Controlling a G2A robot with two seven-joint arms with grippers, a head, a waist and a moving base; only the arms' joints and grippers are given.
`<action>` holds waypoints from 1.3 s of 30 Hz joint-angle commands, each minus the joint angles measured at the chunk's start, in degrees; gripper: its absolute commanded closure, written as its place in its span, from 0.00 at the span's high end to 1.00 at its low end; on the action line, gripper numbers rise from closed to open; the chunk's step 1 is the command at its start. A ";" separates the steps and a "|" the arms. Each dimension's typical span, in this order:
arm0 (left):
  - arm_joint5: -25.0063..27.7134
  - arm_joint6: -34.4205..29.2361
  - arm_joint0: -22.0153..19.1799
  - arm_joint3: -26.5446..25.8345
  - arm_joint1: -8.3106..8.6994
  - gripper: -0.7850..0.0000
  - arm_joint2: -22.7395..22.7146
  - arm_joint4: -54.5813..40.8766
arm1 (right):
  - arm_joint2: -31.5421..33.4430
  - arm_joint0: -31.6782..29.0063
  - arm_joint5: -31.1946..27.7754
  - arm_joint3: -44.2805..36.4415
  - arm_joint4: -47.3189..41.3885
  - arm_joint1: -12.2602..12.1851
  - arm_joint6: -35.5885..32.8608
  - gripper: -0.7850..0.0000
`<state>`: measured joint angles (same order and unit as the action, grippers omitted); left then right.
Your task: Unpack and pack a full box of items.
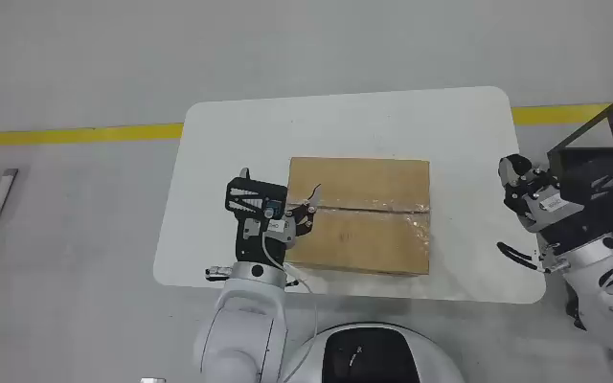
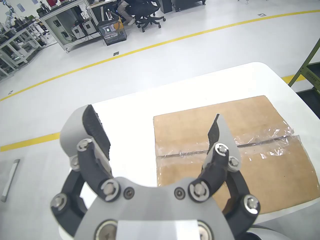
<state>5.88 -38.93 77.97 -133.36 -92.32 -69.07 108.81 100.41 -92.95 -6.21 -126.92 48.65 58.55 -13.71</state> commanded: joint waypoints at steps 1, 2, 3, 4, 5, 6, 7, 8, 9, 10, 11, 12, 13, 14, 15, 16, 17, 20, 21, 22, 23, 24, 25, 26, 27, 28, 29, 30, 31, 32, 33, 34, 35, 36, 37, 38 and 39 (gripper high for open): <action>0.00 0.00 0.00 0.00 0.00 1.00 0.00 0.00 | -0.27 -0.01 -0.16 0.15 -0.13 0.07 0.24 0.00; 0.00 0.00 0.00 0.00 0.00 1.00 0.00 0.00 | -0.36 0.01 -0.18 0.28 -0.03 0.11 0.28 0.00; 0.00 0.00 0.00 0.00 0.00 1.00 0.00 0.00 | -0.39 0.04 -0.36 0.38 0.56 0.12 0.20 0.00; 0.00 0.00 0.00 0.00 0.00 1.00 0.00 0.00 | -0.40 0.05 -0.35 0.45 1.19 0.15 0.26 0.00; 0.00 0.00 0.00 0.00 0.00 1.00 0.00 0.00 | -0.53 0.00 -0.34 0.57 1.45 0.19 0.45 0.00; 0.00 0.00 0.00 0.00 0.00 1.00 0.00 0.00 | -0.65 -0.09 -0.33 0.78 1.86 0.23 0.66 0.00; 0.00 0.00 0.00 0.00 0.00 1.00 0.00 0.00 | -0.82 -0.17 -0.32 1.02 2.16 0.29 1.01 0.00; 0.00 0.00 0.00 0.00 0.00 1.00 0.00 0.00 | -1.04 -0.31 -0.33 1.45 2.61 0.34 1.26 0.00; 0.00 0.00 0.00 0.00 0.00 1.00 0.00 0.00 | -1.19 -0.40 -0.01 2.02 3.37 0.39 1.51 0.00; 0.00 0.00 0.00 0.00 0.00 1.00 0.00 0.00 | -1.43 -0.41 0.17 2.36 4.45 0.43 1.97 0.00; 0.00 0.00 0.00 0.00 0.00 1.00 0.00 0.00 | -1.80 -0.52 0.14 2.93 5.48 0.47 2.44 0.00; 0.00 0.00 0.00 0.00 0.00 1.00 0.00 0.00 | -2.24 -0.58 0.18 3.60 5.82 0.55 3.17 0.00; 0.00 0.00 0.00 0.00 0.00 1.00 0.00 0.00 | -2.66 -0.56 0.20 4.49 5.98 0.64 4.10 0.00; 0.00 0.00 0.00 0.00 0.00 1.00 0.00 0.00 | -3.14 -0.53 0.07 5.53 6.24 0.73 5.03 0.00; 0.00 0.00 0.00 0.00 0.00 1.00 0.00 0.00 | -3.68 -0.45 0.08 6.62 6.24 0.84 6.12 0.00; 0.00 0.00 0.00 0.00 0.00 1.00 0.00 0.00 | -4.17 -0.34 0.12 7.75 6.57 0.93 6.94 0.00; 0.00 0.00 0.00 0.00 0.00 1.00 0.00 0.00 | -4.66 -0.18 0.20 8.86 7.33 1.01 7.82 0.00; 0.00 0.00 0.00 0.00 0.00 1.00 0.00 0.00 | -6.54 0.57 0.79 12.32 8.92 1.30 9.91 0.00; 0.00 0.00 0.00 0.00 0.00 1.00 0.00 0.00 | -7.32 0.88 0.89 13.44 9.06 1.41 10.24 0.00; 0.00 0.00 0.00 0.00 0.00 1.00 0.00 0.00 | -8.05 1.36 0.90 14.56 9.29 1.52 10.81 0.00; 0.00 0.00 0.00 0.00 0.00 1.00 0.00 0.00 | -8.90 1.93 0.85 15.77 9.54 1.64 11.39 0.00; 0.00 0.00 0.00 0.00 0.00 1.00 0.00 0.00 | -9.87 2.55 0.82 17.07 9.57 1.77 11.75 0.00; 0.00 0.00 0.00 0.00 0.00 1.00 0.00 0.00 | -10.92 3.31 0.70 18.16 9.70 1.91 12.30 0.00; 0.00 0.00 0.00 0.00 0.00 1.00 0.00 0.00 | -12.24 4.06 0.22 19.42 9.80 2.06 12.54 0.00; 0.00 0.00 0.00 0.00 0.00 1.00 0.00 0.00 | -13.32 5.01 0.13 20.45 10.13 2.21 12.95 0.00; 0.00 0.00 0.00 0.00 0.00 1.00 0.00 0.00 | -14.50 5.90 0.04 21.43 10.62 2.37 13.46 0.00; 0.00 0.00 0.00 0.00 0.00 1.00 0.00 0.00 | -15.91 6.73 -0.39 22.34 10.67 2.56 13.84 0.00; 0.00 0.00 0.00 0.00 0.00 1.00 0.00 0.00 | -17.02 7.55 -0.33 23.17 10.88 2.75 14.17 0.00; 0.00 0.00 0.00 0.00 0.00 1.00 0.00 0.00 | -18.27 8.41 -0.48 23.87 11.01 2.95 14.64 0.00; 0.00 0.00 0.00 0.00 0.00 1.00 0.00 0.00 | -19.59 9.14 -0.85 24.44 10.83 3.16 14.91 0.00; 0.00 0.00 0.00 0.00 0.00 1.00 0.00 0.00 | -20.75 9.96 -0.92 25.06 10.91 3.36 15.11 0.00; 0.00 0.00 0.00 0.00 0.00 1.00 0.00 0.00 | -21.94 10.72 -1.14 25.51 11.16 3.55 15.17 0.00; 0.00 0.00 0.00 0.00 0.00 1.00 0.00 0.00 | -23.00 11.48 -1.30 25.88 11.74 3.72 15.32 0.00; 0.00 0.00 0.00 0.00 0.00 1.00 0.00 0.00 | -24.10 12.20 -1.59 26.26 12.28 3.90 15.39 0.00; 0.00 0.00 0.00 0.00 0.00 1.00 0.00 0.00 | -24.95 12.90 -1.59 26.77 12.76 4.05 15.33 0.00; 0.00 0.00 0.00 0.00 0.00 1.00 0.00 0.00 | -25.77 13.64 -1.56 27.15 13.36 4.21 15.22 0.00; 0.00 0.00 0.00 0.00 0.00 1.00 0.00 0.00 | -26.52 14.23 -1.53 27.35 13.62 4.37 15.33 0.00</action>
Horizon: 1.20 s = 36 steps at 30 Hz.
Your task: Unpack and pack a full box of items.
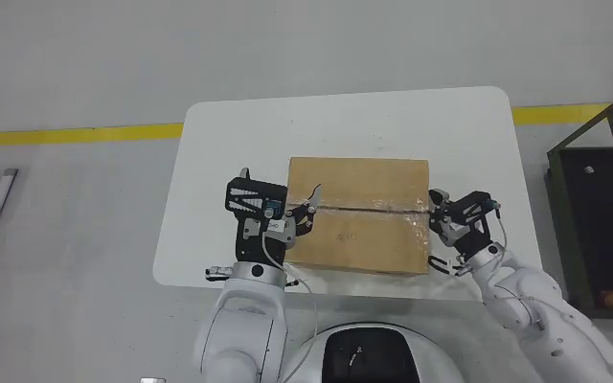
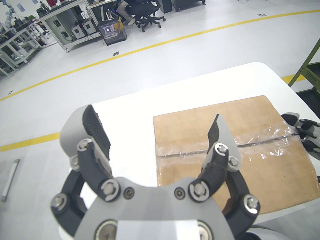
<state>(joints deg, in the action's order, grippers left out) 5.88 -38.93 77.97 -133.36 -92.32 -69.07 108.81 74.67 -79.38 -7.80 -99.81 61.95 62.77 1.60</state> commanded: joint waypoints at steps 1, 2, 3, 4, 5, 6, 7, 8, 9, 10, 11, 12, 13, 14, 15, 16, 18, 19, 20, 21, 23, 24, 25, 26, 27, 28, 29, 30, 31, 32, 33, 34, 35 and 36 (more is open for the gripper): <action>0.00 0.00 0.00 0.00 0.00 1.00 0.00 0.00 | -1.39 1.14 0.05 0.49 0.44 0.30 0.02 0.00; 0.00 0.00 0.00 0.00 0.00 1.00 0.00 0.00 | -1.94 1.59 0.02 0.72 0.66 0.43 -0.07 0.00; 0.00 0.00 0.00 0.00 0.00 1.00 0.00 0.00 | -2.39 1.94 -0.05 0.88 0.65 0.56 0.04 0.00; 0.00 0.00 0.00 0.00 0.00 1.00 0.00 0.00 | -2.81 2.25 -0.24 1.10 0.70 0.67 0.16 0.00; 0.00 0.00 0.00 0.00 0.00 1.00 0.00 0.00 | -3.17 2.52 -0.42 1.34 0.80 0.78 0.28 0.00; 0.00 0.00 0.00 0.00 0.00 1.00 0.00 0.00 | -3.43 2.77 -0.40 1.61 1.00 0.87 0.37 0.00; 0.00 0.00 0.00 0.00 0.00 1.00 0.00 0.00 | -3.65 2.94 -0.31 1.82 1.10 0.96 0.49 0.00; 0.00 0.00 0.00 0.00 0.00 1.00 0.00 0.00 | -3.79 3.06 -0.20 1.93 1.19 1.05 0.61 0.00; 0.00 0.00 0.00 0.00 0.00 1.00 0.00 0.00 | -3.78 3.02 -0.07 1.93 1.25 1.10 0.86 0.00; -0.03 0.23 0.05 0.02 0.01 1.00 0.01 -0.05 | -3.50 2.78 0.22 1.76 1.05 1.14 1.29 0.00; 0.01 1.05 0.18 0.05 0.06 1.00 0.14 0.07 | -3.09 2.33 0.38 1.53 0.94 1.14 1.63 0.00; 0.85 1.61 0.12 0.02 0.13 1.00 0.75 0.39 | -2.42 1.71 0.64 1.16 0.77 1.10 1.98 0.00; 1.46 1.73 0.02 0.01 0.18 1.00 1.35 0.74 | -1.69 1.05 0.91 0.66 1.05 1.02 2.18 0.00; 2.35 1.61 -0.18 0.12 0.22 1.00 2.24 1.17 | -0.84 0.27 1.16 0.07 1.47 0.93 2.57 0.00; 3.53 1.45 -0.53 0.28 0.26 1.00 3.33 1.81 | 0.08 -0.59 1.26 -0.55 1.47 0.83 2.91 0.00; 4.31 1.59 -0.91 0.43 0.28 1.00 4.49 2.18 | 1.07 -1.48 1.35 -1.12 1.38 0.73 3.11 0.00; 6.79 0.92 -1.63 1.71 0.32 1.00 7.18 3.19 | 3.17 -3.22 1.38 -2.19 1.66 0.51 3.52 0.00; 8.30 0.77 -2.20 2.41 0.36 1.00 8.71 4.45 | 4.24 -4.12 1.45 -2.64 1.48 0.42 3.68 0.00; 9.62 0.58 -2.57 3.39 0.38 1.00 10.29 5.29 | 5.24 -5.00 1.48 -3.07 1.27 0.33 3.71 0.00; 10.86 -0.07 -2.89 4.29 0.39 1.00 11.75 6.19 | 6.20 -5.85 1.48 -3.52 1.28 0.25 3.76 0.00; 12.93 -1.09 -3.41 5.90 0.35 1.00 14.69 7.25 | 7.97 -7.55 1.70 -4.32 1.48 0.10 3.64 0.00; 13.83 -1.67 -3.65 6.59 0.32 1.00 15.94 7.71 | 8.73 -8.30 1.79 -4.75 1.59 0.05 3.67 0.00; 14.50 -1.90 -3.85 7.32 0.29 1.00 17.09 8.12 | 9.42 -9.06 1.81 -5.11 1.74 0.01 3.82 0.00; 15.02 -2.36 -4.02 8.12 0.28 1.00 17.95 8.75 | 10.03 -9.77 1.72 -5.38 1.95 -0.03 3.92 0.00; 15.37 -3.62 -4.10 9.15 0.26 1.00 18.54 9.53 | 10.60 -10.43 1.76 -5.57 2.12 -0.06 4.16 0.00; 14.78 -4.43 -4.19 9.64 0.15 1.00 19.02 9.61 | 11.04 -10.99 1.64 -5.82 1.98 -0.06 4.53 0.00; 14.27 -5.47 -4.20 10.44 0.04 1.00 19.43 9.45 | 11.44 -11.53 1.47 -6.01 1.54 -0.03 5.32 0.00; 14.30 -6.48 -4.49 11.28 -0.03 1.00 19.79 9.95 | 11.74 -12.04 1.11 -6.05 1.24 -0.01 5.80 0.00; 14.12 -6.74 -4.93 11.90 -0.09 1.00 20.14 10.64 | 12.07 -12.45 0.91 -6.07 1.36 -0.01 5.97 0.00; 13.67 -6.89 -5.15 12.80 -0.14 1.00 20.28 11.14 | 12.35 -12.81 0.91 -6.23 1.79 -0.02 6.12 0.00; 13.08 -7.29 -5.24 13.55 -0.22 1.00 20.38 11.27 | 12.52 -13.16 0.86 -6.41 1.95 0.00 6.25 0.00; 12.36 -7.97 -5.36 14.20 -0.31 1.00 20.53 11.62 | 12.71 -13.46 0.83 -6.60 2.09 0.02 6.51 0.00; 11.92 -8.37 -5.54 14.89 -0.40 1.00 20.84 11.92 | 12.83 -13.74 0.68 -6.77 2.08 0.05 6.94 0.00; 11.32 -8.84 -5.79 15.58 -0.50 1.00 21.04 12.29 | 12.95 -14.06 0.46 -6.84 1.99 0.09 7.31 0.00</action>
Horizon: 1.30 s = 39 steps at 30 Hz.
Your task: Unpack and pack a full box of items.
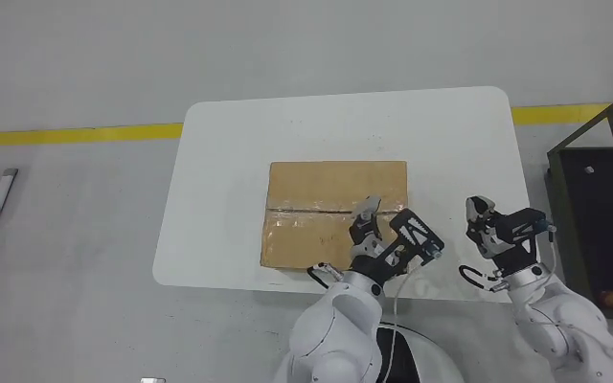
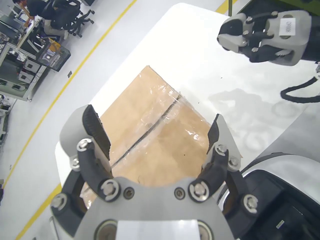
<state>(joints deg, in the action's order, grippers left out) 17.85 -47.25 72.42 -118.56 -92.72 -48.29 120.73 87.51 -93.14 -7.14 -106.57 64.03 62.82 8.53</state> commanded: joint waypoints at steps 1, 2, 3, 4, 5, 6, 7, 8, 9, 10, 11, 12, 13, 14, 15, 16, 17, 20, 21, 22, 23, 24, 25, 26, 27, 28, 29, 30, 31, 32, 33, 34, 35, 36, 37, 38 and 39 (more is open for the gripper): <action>-1.72 -0.95 -0.44 1.43 -0.26 1.00 0.39 0.29 | 0.20 -0.62 -0.37 -0.14 -0.02 0.06 0.52 0.00; -2.38 -1.18 -0.79 2.12 -0.40 1.00 0.59 0.30 | 0.30 -0.85 -0.49 -0.22 0.13 0.08 0.58 0.00; -2.94 -1.63 -1.22 2.96 -0.53 1.00 0.72 0.62 | 0.36 -1.05 -0.55 -0.26 0.20 0.11 0.70 0.00; -3.52 -2.15 -1.70 3.74 -0.66 1.00 0.84 1.13 | 0.40 -1.21 -0.60 -0.29 0.38 0.14 0.75 0.00; -4.04 -2.38 -2.14 4.42 -0.81 0.98 1.05 1.31 | 0.46 -1.34 -0.67 -0.32 0.55 0.16 0.84 0.00; -4.28 -2.58 -2.60 5.10 -0.93 0.95 1.20 1.52 | 0.53 -1.46 -0.64 -0.31 0.70 0.19 0.96 0.00; -4.48 -2.79 -3.01 5.65 -1.04 0.94 1.31 1.79 | 0.60 -1.58 -0.61 -0.32 0.72 0.23 1.06 0.00; -4.58 -2.96 -3.40 6.22 -1.13 0.90 1.38 2.13 | 0.73 -1.71 -0.56 -0.33 0.80 0.26 1.10 0.00; -4.98 -3.18 -3.67 6.73 -1.25 0.85 1.32 2.04 | 0.86 -1.82 -0.50 -0.34 0.78 0.29 1.13 0.00; -5.41 -3.58 -4.00 7.29 -1.37 0.83 1.24 2.15 | 1.00 -1.88 -0.47 -0.31 0.71 0.33 1.16 0.00; -5.69 -3.74 -4.45 7.84 -1.49 0.77 1.26 2.34 | 1.12 -1.92 -0.46 -0.24 0.70 0.36 1.16 0.00; -5.80 -3.80 -4.91 8.41 -1.59 0.74 1.31 2.64 | 1.18 -1.93 -0.51 -0.24 0.69 0.39 1.17 0.00; -5.96 -3.95 -5.26 8.95 -1.70 0.73 1.29 2.77 | 1.23 -1.95 -0.55 -0.23 0.77 0.42 1.12 0.00; -5.89 -4.15 -5.65 9.53 -1.78 0.71 1.28 3.16 | 1.29 -1.95 -0.55 -0.21 0.78 0.45 1.10 0.00; -5.89 -4.29 -6.01 10.00 -1.85 0.67 1.27 3.64 | 1.34 -1.95 -0.53 -0.19 0.76 0.49 1.10 0.00; -5.97 -4.43 -6.29 10.47 -1.92 0.59 1.25 4.07 | 1.41 -1.93 -0.53 -0.16 0.74 0.53 1.08 0.00; -6.12 -4.42 -6.45 10.71 -2.01 0.53 1.25 4.06 | 1.48 -1.89 -0.53 -0.14 0.71 0.56 1.05 0.00; -6.17 -4.23 -6.79 11.10 -2.21 0.37 1.25 4.30 | 1.74 -1.71 -0.64 -0.05 0.68 0.65 0.95 0.00; -6.15 -4.17 -6.83 11.14 -2.26 0.33 1.24 4.40 | 1.80 -1.68 -0.70 -0.01 0.67 0.68 0.92 0.00; -6.14 -4.16 -6.85 11.16 -2.31 0.27 1.21 4.61 | 1.86 -1.64 -0.74 0.03 0.75 0.71 0.85 0.00; -6.13 -4.23 -6.85 11.18 -2.35 0.22 1.20 4.88 | 1.91 -1.61 -0.79 0.04 0.80 0.73 0.79 0.00; -6.11 -4.15 -6.85 11.12 -2.39 0.18 1.22 5.08 | 1.95 -1.59 -0.84 0.05 0.81 0.77 0.75 0.00; -6.05 -3.96 -6.87 11.16 -2.42 0.17 1.23 5.43 | 1.98 -1.55 -0.88 0.06 0.82 0.80 0.71 0.00; -6.09 -3.74 -6.94 11.13 -2.44 0.00 1.18 5.92 | 2.01 -1.50 -0.92 0.09 0.83 0.83 0.67 0.00; -6.14 -3.50 -6.93 11.13 -2.46 0.00 1.15 6.27 | 2.02 -1.45 -0.96 0.12 0.84 0.86 0.64 0.00; -6.22 -3.25 -6.92 11.07 -2.48 0.00 1.06 6.52 | 2.04 -1.40 -1.00 0.15 0.86 0.90 0.60 0.00; -6.24 -3.03 -6.87 10.98 -2.50 0.00 0.96 6.72 | 2.03 -1.35 -1.04 0.19 0.86 0.93 0.53 0.00; -6.30 -3.02 -6.74 10.90 -2.52 0.00 0.76 6.74 | 2.01 -1.27 -1.07 0.23 0.84 0.97 0.41 0.00; -6.36 -3.06 -6.68 10.87 -2.53 0.00 0.50 6.99 | 2.00 -1.18 -1.05 0.27 0.95 1.00 0.30 0.00; -6.41 -2.94 -6.65 10.87 -2.54 0.00 0.30 7.30 | 1.98 -1.11 -1.05 0.30 0.99 1.03 0.24 0.00; -6.84 -2.64 -6.58 10.64 -2.56 0.00 0.00 7.41 | 1.95 -1.04 -1.15 0.33 1.06 1.06 0.20 0.00; -7.35 -2.39 -6.56 10.41 -2.57 0.00 -0.36 7.69 | 1.97 -0.97 -1.19 0.34 1.07 1.10 0.23 0.00; -7.50 -1.96 -6.62 10.12 -2.56 0.00 -0.63 8.17 | 2.01 -0.92 -1.14 0.36 1.00 1.14 0.29 0.00; -7.68 -1.50 -6.76 9.47 -2.52 0.00 -1.04 9.02 | 2.09 -0.88 -1.19 0.34 0.91 1.17 0.30 0.00; -7.71 -1.19 -6.67 8.88 -2.48 0.00 -1.46 9.52 | 2.23 -0.86 -1.21 0.34 0.81 1.19 0.34 0.00; -7.75 -0.96 -6.57 7.95 -2.42 0.00 -2.09 9.89 | 2.38 -0.84 -1.22 0.36 0.62 1.23 0.48 0.00; -7.90 -0.79 -6.55 6.87 -2.35 0.00 -2.92 10.49 | 2.54 -0.85 -1.29 0.33 0.43 1.26 0.61 0.00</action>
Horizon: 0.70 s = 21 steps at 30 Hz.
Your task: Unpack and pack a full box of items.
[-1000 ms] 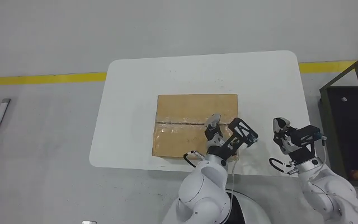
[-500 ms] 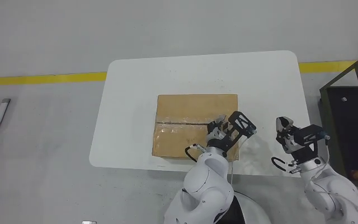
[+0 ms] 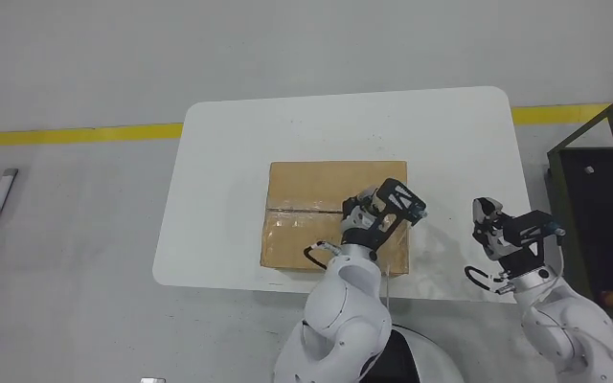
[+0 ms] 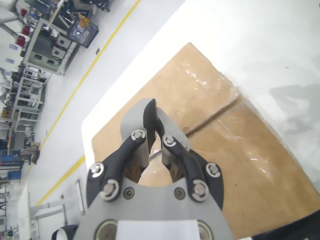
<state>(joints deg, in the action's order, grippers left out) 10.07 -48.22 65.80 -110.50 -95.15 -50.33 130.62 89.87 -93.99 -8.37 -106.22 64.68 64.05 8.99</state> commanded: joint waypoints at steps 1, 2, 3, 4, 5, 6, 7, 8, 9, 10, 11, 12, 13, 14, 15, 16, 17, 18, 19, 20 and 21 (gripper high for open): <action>-0.17 0.26 0.14 -2.11 0.16 0.00 -1.76 1.27 | 0.34 -0.02 -0.10 -0.04 -0.47 0.06 0.31 0.00; -0.44 0.43 0.16 -3.37 0.24 0.00 -2.89 1.76 | 0.54 -0.02 -0.23 -0.10 -0.70 0.09 0.41 0.00; -0.31 0.61 0.25 -4.31 0.34 0.00 -3.90 2.20 | 0.71 -0.03 -0.34 -0.17 -0.89 0.11 0.43 0.00; -0.38 0.63 0.35 -5.50 0.42 0.00 -5.19 2.40 | 0.87 0.00 -0.51 -0.27 -1.09 0.13 0.53 0.00; -0.29 0.62 0.36 -6.70 0.52 0.00 -6.57 2.76 | 1.01 0.01 -0.69 -0.35 -1.32 0.16 0.61 0.00; 0.30 0.74 0.30 -7.58 0.67 0.00 -7.91 3.64 | 1.14 0.02 -0.85 -0.41 -1.48 0.18 0.64 0.00; 0.99 1.08 0.09 -8.54 0.85 0.00 -9.42 5.07 | 1.27 0.06 -1.00 -0.61 -1.72 0.21 0.77 0.00; 1.80 1.58 0.13 -9.34 1.02 0.00 -10.70 5.77 | 1.36 0.05 -1.26 -0.71 -2.03 0.24 0.89 0.00; 2.31 1.90 0.16 -10.42 1.17 0.00 -12.27 6.30 | 1.50 0.08 -1.56 -0.79 -2.23 0.26 0.98 0.00; 2.54 2.10 0.22 -11.56 1.30 0.00 -13.85 6.57 | 1.65 0.11 -1.78 -0.81 -2.34 0.27 0.94 0.00; 3.06 2.37 0.36 -12.51 1.41 0.00 -15.31 6.43 | 1.76 0.17 -2.03 -0.86 -2.44 0.29 0.91 0.00; 3.71 2.54 0.38 -13.59 1.57 0.00 -16.99 6.97 | 1.83 0.26 -2.45 -0.91 -2.75 0.31 1.01 0.00; 4.10 2.69 0.51 -14.42 1.68 0.00 -18.45 7.02 | 1.96 0.34 -2.72 -0.81 -2.92 0.32 1.01 0.00; 4.22 2.76 0.63 -15.24 1.77 0.00 -20.06 6.88 | 2.07 0.43 -2.99 -0.78 -3.02 0.34 0.95 0.00; 4.34 2.70 0.72 -15.74 1.88 0.00 -21.70 7.16 | 2.19 0.50 -3.23 -0.75 -3.11 0.35 0.90 0.00; 4.41 2.87 0.76 -16.02 2.01 0.00 -23.24 7.61 | 2.31 0.59 -3.49 -0.67 -3.24 0.36 0.86 0.00; 3.85 2.21 0.87 -15.98 2.09 0.00 -25.14 8.11 | 2.45 0.69 -3.72 -0.58 -3.35 0.37 0.82 0.00; 3.60 1.92 0.82 -15.97 2.15 0.00 -26.51 8.24 | 2.56 0.78 -3.99 -0.47 -3.46 0.38 0.79 0.00; 3.58 2.18 0.68 -15.97 2.24 0.00 -27.80 8.52 | 2.68 0.87 -4.22 -0.36 -3.62 0.39 0.79 0.00; 3.34 2.33 0.52 -15.92 2.34 0.00 -29.16 9.06 | 2.77 0.95 -4.51 -0.26 -3.73 0.41 0.80 0.00; 3.19 2.48 0.39 -15.73 2.43 0.00 -30.25 9.39 | 2.85 0.99 -4.77 -0.13 -3.82 0.42 0.72 0.00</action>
<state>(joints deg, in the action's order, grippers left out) 13.43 -45.98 66.35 -126.40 -92.82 -79.20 139.55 92.64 -93.05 -12.88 -106.47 60.96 64.45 9.77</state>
